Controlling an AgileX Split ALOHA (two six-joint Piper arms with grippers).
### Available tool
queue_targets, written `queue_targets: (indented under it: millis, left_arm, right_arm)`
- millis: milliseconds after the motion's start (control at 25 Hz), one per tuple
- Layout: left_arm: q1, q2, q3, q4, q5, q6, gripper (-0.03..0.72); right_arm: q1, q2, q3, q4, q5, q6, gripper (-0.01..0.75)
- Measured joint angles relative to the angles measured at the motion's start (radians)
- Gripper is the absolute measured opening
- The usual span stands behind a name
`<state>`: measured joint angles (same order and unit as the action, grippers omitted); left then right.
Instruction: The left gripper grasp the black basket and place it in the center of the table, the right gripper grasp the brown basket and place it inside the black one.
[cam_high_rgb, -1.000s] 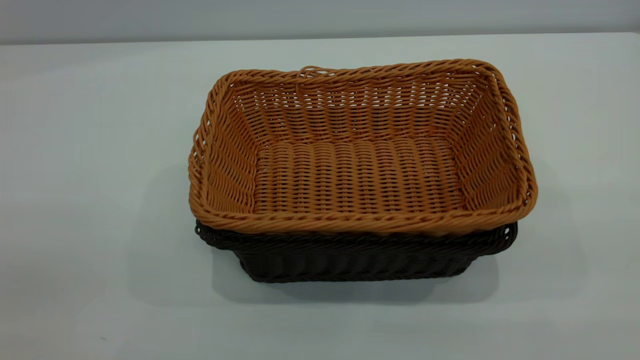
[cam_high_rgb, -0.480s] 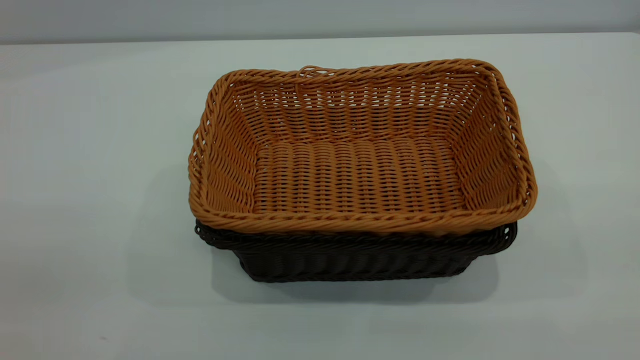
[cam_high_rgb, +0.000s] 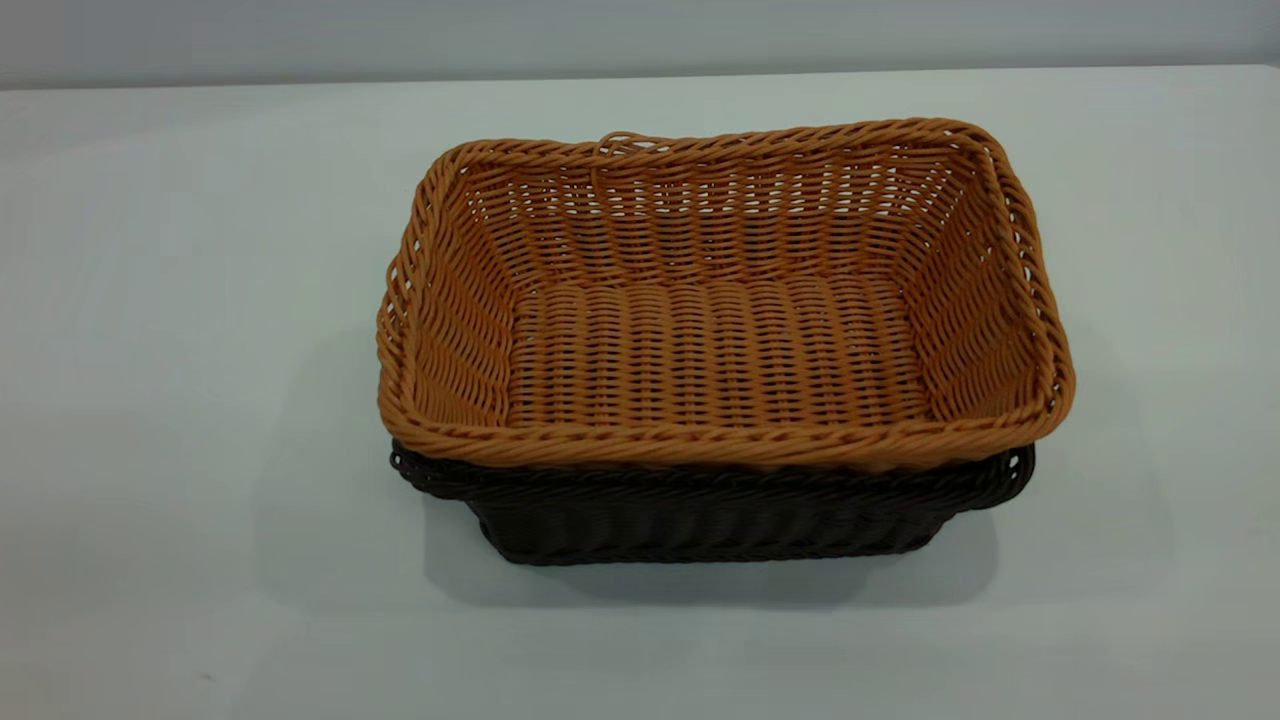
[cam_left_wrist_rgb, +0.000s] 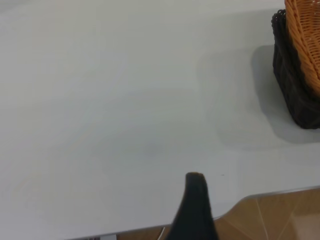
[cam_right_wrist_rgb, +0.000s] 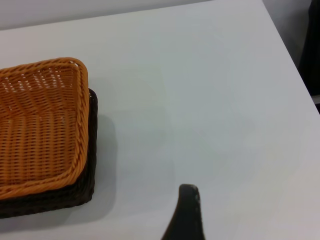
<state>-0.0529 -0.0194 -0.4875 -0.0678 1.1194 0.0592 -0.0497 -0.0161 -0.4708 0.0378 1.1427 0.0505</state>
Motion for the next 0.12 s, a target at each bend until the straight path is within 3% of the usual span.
queue_targets:
  millis: [120]
  left_arm:
    - [0.000,0.000,0.000,0.000,0.000,0.000,0.563]
  right_arm:
    - [0.000,0.000,0.000,0.000,0.000,0.000,0.584]
